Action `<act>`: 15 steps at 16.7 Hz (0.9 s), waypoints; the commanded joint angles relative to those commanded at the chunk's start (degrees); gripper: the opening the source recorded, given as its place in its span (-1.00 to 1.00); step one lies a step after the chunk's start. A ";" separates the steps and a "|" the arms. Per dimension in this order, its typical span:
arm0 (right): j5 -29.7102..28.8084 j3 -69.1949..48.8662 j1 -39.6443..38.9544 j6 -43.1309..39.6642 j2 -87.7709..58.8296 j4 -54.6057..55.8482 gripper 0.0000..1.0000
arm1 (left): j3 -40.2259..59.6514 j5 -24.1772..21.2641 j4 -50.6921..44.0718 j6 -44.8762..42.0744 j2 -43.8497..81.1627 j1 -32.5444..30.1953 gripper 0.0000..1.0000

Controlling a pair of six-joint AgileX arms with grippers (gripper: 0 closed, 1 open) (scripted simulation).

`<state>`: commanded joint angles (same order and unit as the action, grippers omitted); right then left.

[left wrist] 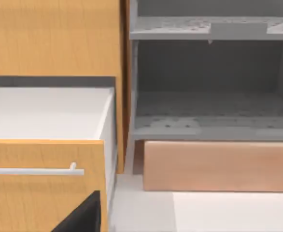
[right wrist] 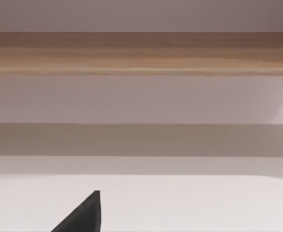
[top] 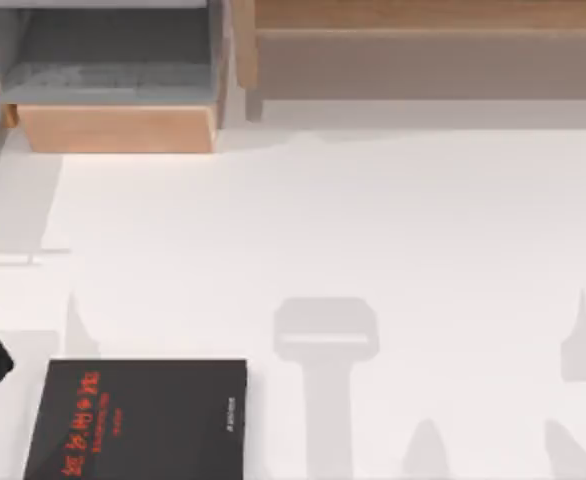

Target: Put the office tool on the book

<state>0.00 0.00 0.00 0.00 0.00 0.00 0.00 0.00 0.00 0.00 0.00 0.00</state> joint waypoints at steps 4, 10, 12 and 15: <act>0.00 0.00 0.00 0.00 0.00 0.00 1.00 | 1.47 -0.14 -0.94 0.02 1.53 0.32 1.00; 0.00 0.00 0.00 0.00 0.00 0.00 1.00 | 17.86 -1.36 -11.39 -0.02 18.73 3.69 1.00; 0.00 0.00 0.00 0.00 0.00 0.00 1.00 | 26.72 -1.84 -16.94 -0.17 28.02 5.34 1.00; 0.00 0.00 0.00 0.00 0.00 0.00 1.00 | 42.27 -2.50 -26.33 -0.60 44.10 7.99 1.00</act>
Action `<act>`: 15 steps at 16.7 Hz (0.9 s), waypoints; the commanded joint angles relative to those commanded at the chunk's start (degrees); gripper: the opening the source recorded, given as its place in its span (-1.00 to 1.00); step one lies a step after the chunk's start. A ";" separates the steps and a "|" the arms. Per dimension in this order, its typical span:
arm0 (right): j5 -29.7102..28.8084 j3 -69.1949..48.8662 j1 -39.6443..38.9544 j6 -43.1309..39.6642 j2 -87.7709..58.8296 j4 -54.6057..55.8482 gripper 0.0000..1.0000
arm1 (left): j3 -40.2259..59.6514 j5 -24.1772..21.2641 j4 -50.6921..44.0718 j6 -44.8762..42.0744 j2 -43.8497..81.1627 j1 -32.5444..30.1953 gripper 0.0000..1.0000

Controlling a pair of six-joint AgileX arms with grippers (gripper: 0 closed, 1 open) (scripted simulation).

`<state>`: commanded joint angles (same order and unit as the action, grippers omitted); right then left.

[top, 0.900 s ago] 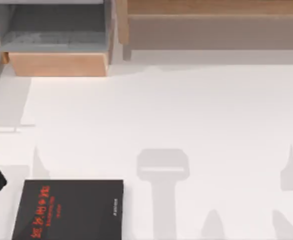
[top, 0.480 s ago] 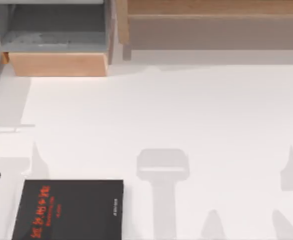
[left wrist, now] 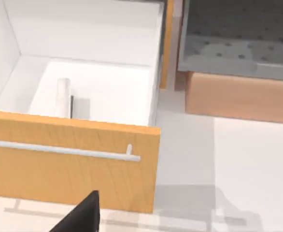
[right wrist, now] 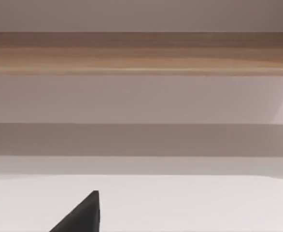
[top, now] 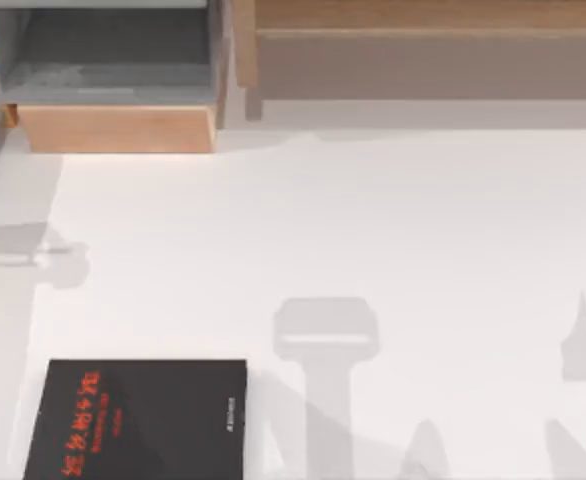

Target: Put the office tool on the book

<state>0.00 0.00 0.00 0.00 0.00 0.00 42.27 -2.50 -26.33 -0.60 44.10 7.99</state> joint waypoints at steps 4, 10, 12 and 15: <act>0.00 0.00 0.00 0.00 0.00 0.00 1.00 | 24.04 -0.60 -13.65 -1.02 24.00 3.46 1.00; 0.00 0.00 0.00 0.00 0.00 0.00 1.00 | 62.10 -0.52 -34.00 -3.43 60.73 7.84 1.00; 0.00 0.00 0.00 0.00 0.00 0.00 1.00 | 73.92 -0.22 -40.14 -4.38 72.15 8.94 1.00; 0.00 0.00 0.00 0.00 0.00 0.00 1.00 | 89.69 0.33 -48.20 -5.79 87.45 10.14 1.00</act>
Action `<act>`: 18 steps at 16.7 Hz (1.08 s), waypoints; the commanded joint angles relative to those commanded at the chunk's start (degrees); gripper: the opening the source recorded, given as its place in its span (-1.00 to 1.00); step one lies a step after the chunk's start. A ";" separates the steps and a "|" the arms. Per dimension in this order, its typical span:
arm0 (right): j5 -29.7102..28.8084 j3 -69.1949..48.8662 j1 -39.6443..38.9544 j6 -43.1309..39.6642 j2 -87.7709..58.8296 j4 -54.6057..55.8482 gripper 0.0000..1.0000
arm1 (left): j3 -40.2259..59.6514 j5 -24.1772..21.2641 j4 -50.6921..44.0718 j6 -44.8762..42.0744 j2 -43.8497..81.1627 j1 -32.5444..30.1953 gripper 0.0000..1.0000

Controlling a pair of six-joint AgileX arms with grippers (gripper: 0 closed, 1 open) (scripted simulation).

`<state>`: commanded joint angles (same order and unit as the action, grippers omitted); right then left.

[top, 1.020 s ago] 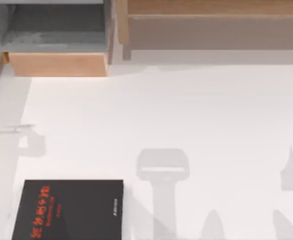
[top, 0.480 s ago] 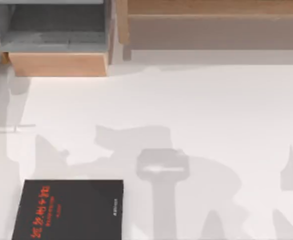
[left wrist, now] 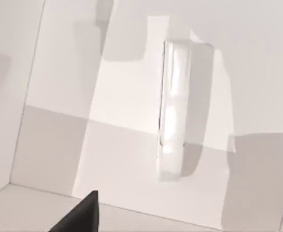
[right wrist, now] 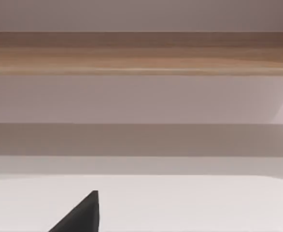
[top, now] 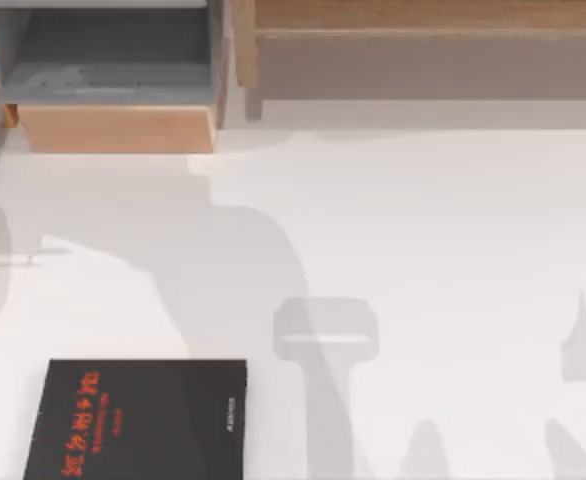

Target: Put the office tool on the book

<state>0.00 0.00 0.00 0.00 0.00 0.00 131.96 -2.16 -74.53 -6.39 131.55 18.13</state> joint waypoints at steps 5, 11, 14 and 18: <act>0.00 0.00 0.00 0.00 0.00 0.00 1.00 | 17.82 0.79 -8.79 -1.87 17.45 0.60 1.00; 0.00 0.00 0.00 0.00 0.00 0.00 1.00 | 21.81 0.97 -10.58 -2.42 21.41 0.28 1.00; 0.00 0.00 0.00 0.00 0.00 0.00 1.00 | 21.64 0.94 -10.52 -2.38 21.49 0.29 1.00; 0.00 0.00 0.00 0.00 0.00 0.00 1.00 | 20.15 0.74 -13.71 -4.03 16.34 1.89 1.00</act>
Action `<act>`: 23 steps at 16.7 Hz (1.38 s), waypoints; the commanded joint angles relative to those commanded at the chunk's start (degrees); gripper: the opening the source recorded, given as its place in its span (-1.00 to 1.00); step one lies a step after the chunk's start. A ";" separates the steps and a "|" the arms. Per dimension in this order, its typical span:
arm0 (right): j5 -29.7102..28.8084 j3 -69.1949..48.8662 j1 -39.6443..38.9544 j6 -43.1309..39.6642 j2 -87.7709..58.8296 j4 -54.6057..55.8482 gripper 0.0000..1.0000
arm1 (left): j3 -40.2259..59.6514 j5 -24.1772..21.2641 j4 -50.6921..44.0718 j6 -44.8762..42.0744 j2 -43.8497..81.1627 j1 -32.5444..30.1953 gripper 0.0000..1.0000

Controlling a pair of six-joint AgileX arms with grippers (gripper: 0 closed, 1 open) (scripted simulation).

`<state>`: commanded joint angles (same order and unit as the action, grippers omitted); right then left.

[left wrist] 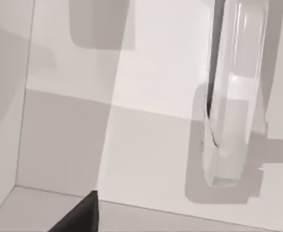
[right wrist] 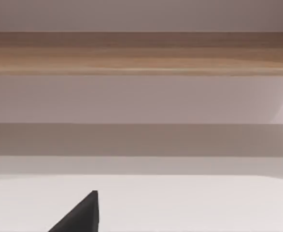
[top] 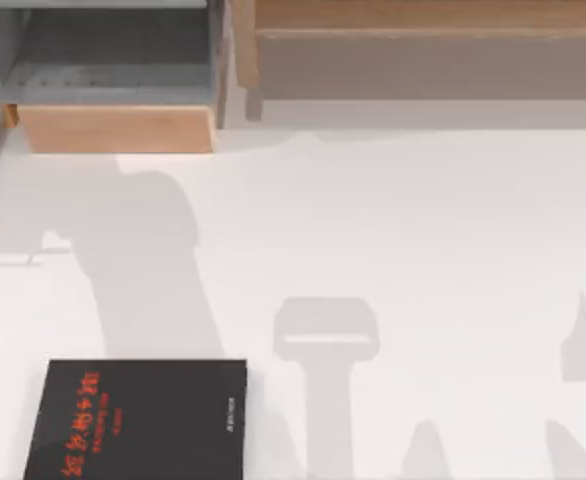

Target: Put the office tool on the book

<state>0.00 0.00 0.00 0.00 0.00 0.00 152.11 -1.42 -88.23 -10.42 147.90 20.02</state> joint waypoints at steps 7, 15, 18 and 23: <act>0.00 0.00 0.00 0.00 0.00 0.00 1.00 | -4.72 -0.25 -9.05 -4.98 -13.51 5.11 1.00; 0.00 0.00 0.00 0.00 0.00 0.00 1.00 | -9.18 0.00 2.99 -1.01 -7.04 0.63 1.00; 0.00 0.00 0.00 0.00 0.00 0.00 1.00 | -11.74 0.12 11.76 0.86 -0.11 -0.73 1.00; 0.00 0.00 0.00 0.00 0.00 0.00 1.00 | -12.44 0.25 15.82 1.64 3.68 -1.63 1.00</act>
<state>0.00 0.00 0.00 0.00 0.00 0.00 139.68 -1.17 -72.41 -8.78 151.57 18.39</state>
